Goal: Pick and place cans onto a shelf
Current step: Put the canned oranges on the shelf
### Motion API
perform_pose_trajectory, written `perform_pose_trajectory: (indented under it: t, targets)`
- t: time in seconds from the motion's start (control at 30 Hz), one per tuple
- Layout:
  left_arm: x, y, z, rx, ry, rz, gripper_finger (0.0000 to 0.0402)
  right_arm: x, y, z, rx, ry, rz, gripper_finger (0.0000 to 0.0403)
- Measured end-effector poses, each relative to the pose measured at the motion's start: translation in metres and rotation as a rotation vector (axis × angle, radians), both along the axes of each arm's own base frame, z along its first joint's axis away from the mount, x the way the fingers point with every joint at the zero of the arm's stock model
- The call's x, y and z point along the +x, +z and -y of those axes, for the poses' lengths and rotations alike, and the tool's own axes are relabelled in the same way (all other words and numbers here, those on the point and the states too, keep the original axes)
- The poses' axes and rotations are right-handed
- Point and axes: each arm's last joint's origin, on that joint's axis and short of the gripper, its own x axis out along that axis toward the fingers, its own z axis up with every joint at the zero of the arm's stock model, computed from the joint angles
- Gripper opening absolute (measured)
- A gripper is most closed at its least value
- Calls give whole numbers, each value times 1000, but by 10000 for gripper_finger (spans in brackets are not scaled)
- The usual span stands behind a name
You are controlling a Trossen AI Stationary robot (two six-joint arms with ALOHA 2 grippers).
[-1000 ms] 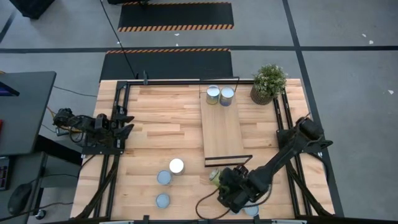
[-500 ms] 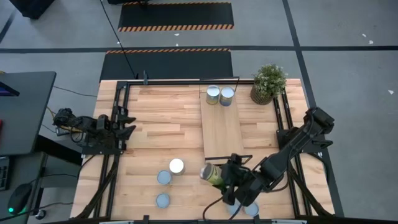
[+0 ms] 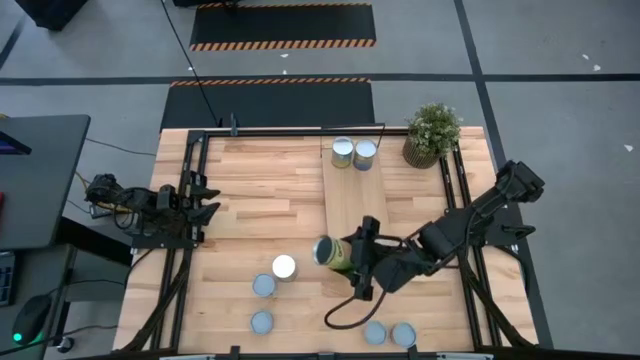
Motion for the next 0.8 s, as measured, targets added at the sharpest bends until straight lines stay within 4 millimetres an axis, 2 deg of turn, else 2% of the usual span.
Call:
perform_pose_trajectory:
  t: [0.23, 0.43, 0.63, 0.8]
  targets:
    - [1, -1, 0, -37, -28, -10, 149, -5, -4, 32, -50, -39, -8, 321]
    - [1, -2, 1, -34, -28, -16, 149, -20, -12, 67, -34, -55, 82, 321]
    - [1, -2, 1, -34, -28, -16, 149, -49, -40, 106, -23, -102, 186, 321]
    - [1, -2, 1, -27, -23, -16, 149, -69, -71, 138, 13, -118, 306, 321]
